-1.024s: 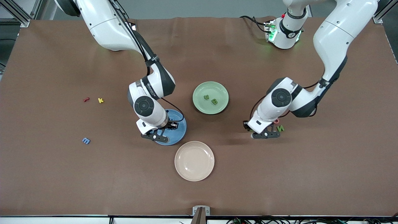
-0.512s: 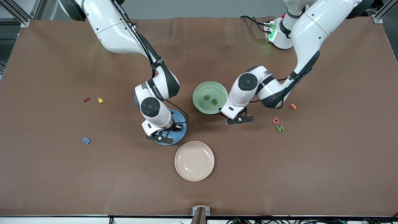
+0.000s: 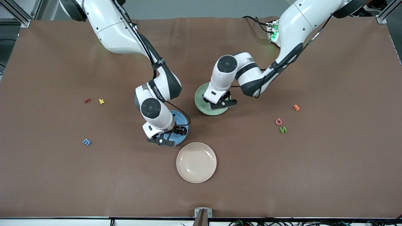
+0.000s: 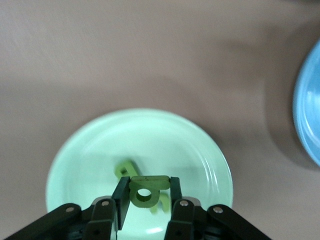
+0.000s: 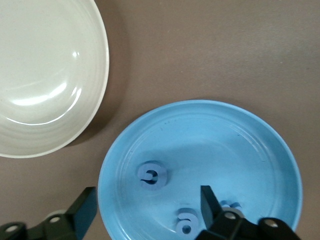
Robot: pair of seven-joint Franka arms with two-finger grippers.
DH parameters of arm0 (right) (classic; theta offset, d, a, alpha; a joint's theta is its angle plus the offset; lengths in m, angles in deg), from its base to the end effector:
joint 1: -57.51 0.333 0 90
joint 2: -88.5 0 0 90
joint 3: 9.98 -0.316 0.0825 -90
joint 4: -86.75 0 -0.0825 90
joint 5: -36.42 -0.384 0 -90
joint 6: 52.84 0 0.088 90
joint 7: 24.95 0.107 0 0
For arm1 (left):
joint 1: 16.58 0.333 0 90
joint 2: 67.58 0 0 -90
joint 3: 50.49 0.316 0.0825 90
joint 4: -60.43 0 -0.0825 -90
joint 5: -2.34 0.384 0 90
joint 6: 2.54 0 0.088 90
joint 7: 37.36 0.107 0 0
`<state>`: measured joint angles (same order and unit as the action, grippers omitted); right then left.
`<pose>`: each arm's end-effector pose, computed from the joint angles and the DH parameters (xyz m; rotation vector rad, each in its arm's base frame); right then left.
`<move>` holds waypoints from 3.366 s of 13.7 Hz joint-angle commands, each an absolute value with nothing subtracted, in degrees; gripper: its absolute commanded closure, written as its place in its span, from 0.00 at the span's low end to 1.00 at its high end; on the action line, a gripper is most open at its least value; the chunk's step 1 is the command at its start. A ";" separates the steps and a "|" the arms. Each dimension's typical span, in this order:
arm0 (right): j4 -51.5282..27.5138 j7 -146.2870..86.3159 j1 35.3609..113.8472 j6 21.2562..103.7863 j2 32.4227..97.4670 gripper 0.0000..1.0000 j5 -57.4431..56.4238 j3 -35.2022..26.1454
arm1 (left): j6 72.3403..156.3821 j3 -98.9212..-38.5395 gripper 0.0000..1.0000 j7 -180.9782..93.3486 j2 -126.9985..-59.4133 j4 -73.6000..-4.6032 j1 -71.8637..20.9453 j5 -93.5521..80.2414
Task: Sort letters by color into matching plates
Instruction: 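Place the e on the blue plate while the left gripper places b on green, then grasp the blue m with the right gripper while the left gripper grasps the green N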
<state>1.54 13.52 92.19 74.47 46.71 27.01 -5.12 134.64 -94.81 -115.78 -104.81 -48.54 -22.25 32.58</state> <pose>0.6145 0.3702 0.2434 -3.0542 0.3502 0.0527 0.4327 -0.4619 0.2443 3.0178 0.3491 -0.0395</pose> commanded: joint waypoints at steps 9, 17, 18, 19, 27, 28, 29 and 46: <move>-12.12 -20.45 69.58 60.80 65.91 0.00 32.27 -4.62 | 128.43 -94.35 0.00 -112.98 -100.29 -48.64 -15.47 34.59; -15.90 -28.29 57.86 68.69 64.60 0.00 38.62 -4.70 | 127.28 -94.44 0.05 -101.35 -99.49 -49.34 5.20 34.77; -15.82 -28.29 57.60 70.28 63.11 0.00 38.71 -4.70 | 127.45 -94.44 0.08 -100.83 -99.84 -49.34 7.13 35.64; -15.82 -28.29 56.98 71.95 61.88 0.00 38.71 -4.70 | 127.63 -94.44 0.11 -100.56 -100.54 -49.51 8.28 36.69; -15.21 -28.38 54.96 78.73 54.76 0.00 37.83 -5.05 | 132.28 -94.26 0.30 -99.86 -105.90 -50.30 13.21 44.87; -15.03 -28.29 54.96 80.30 54.14 0.00 37.83 -5.06 | 133.77 -94.26 0.32 -99.51 -106.08 -51.18 13.21 45.14; -15.03 -28.64 54.87 81.97 53.44 0.00 37.83 -5.06 | 134.56 -94.26 0.32 -99.24 -106.08 -52.06 13.56 45.31; -14.85 -30.92 51.88 87.61 49.03 0.58 37.74 -7.69 | 135.45 -94.00 0.41 -92.91 -107.40 -55.32 16.11 46.90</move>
<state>-15.86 -29.32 53.64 86.84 50.22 37.53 -6.33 134.44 -93.69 -93.10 -106.85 -54.91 15.26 45.61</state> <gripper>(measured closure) 0.537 0.401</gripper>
